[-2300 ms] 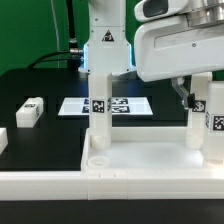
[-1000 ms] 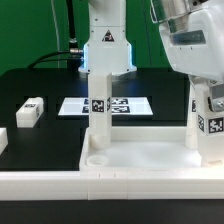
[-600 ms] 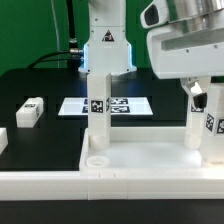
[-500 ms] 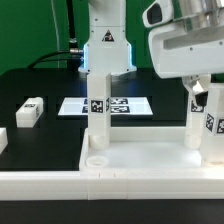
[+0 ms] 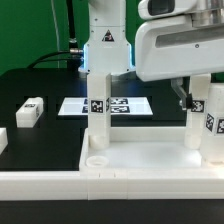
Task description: Assemble desk
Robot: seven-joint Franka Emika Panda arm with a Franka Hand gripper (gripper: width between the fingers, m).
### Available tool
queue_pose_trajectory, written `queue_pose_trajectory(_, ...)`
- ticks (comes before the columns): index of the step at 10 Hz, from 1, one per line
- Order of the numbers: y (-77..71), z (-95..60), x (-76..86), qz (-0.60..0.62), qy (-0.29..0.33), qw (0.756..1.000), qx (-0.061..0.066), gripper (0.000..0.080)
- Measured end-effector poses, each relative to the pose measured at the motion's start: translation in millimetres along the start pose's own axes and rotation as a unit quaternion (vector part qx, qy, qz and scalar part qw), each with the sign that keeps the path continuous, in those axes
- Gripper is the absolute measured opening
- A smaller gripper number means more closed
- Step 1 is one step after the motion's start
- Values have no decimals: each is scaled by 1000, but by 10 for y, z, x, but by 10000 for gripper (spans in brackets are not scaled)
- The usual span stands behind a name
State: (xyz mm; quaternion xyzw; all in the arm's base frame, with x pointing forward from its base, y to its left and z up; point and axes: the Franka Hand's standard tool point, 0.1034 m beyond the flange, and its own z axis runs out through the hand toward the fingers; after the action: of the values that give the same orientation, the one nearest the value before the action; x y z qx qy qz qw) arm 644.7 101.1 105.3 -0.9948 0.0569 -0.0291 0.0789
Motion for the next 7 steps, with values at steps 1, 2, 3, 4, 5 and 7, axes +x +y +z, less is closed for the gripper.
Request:
queue_pose_trajectory(1,1,24,-12,4,1,1000,0,649)
queue_pose_trajectory(2,4,22,-10,18,1,1000,-1,649)
queue_pose_trajectory(3,11,23,-10,23,1,1000,-1,555)
queue_pose_trajectory(4,10,24,-10,52,1,999,-1,369)
queue_pose_trajectory(5,14,25,-10,85,1,996,-1,369)
queue_pose_trajectory(7,23,28,-9,180,3,984,-2,291)
